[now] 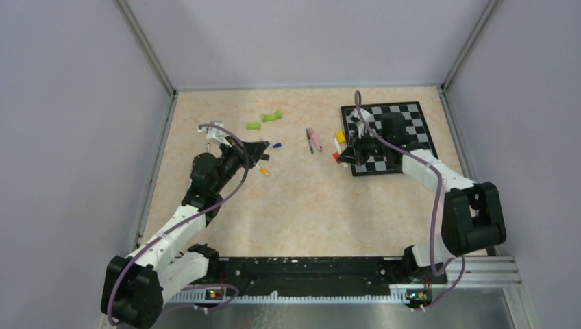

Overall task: Open the pen caps
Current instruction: Open the pen cap from the pen, then place the pen at the center of the board.

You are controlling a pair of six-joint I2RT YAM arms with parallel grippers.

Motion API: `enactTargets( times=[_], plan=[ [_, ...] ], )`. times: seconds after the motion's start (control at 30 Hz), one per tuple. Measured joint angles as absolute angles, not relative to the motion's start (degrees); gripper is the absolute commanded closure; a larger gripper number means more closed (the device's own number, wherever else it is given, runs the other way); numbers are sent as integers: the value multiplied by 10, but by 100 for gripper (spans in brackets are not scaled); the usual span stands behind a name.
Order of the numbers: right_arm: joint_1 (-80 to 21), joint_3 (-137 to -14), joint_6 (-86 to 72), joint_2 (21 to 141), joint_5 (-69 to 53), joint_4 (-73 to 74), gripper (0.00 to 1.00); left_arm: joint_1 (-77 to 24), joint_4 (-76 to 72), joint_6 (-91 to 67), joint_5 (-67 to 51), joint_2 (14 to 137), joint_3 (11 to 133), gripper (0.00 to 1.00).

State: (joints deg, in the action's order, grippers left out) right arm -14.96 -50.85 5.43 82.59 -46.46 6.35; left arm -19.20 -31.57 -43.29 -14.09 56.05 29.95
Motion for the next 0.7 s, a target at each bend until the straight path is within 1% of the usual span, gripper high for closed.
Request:
enactTargets(
  times=[0.1,0.27,0.4,0.7],
  plan=[
    [-145,-582,80,873,-424,108,99,-192,-275,-432,-145,543,275,100],
    [-144,-736,104,1004,-387,176,97,-191,-234,-430,-156,506,228,100],
    [-144,-836,103,1104,-375,224,95,-190,-222,-430,-156,484,201,100],
    [-144,-960,88,1242,-369,289,88,-188,-218,-416,-156,490,192,100]
  ],
)
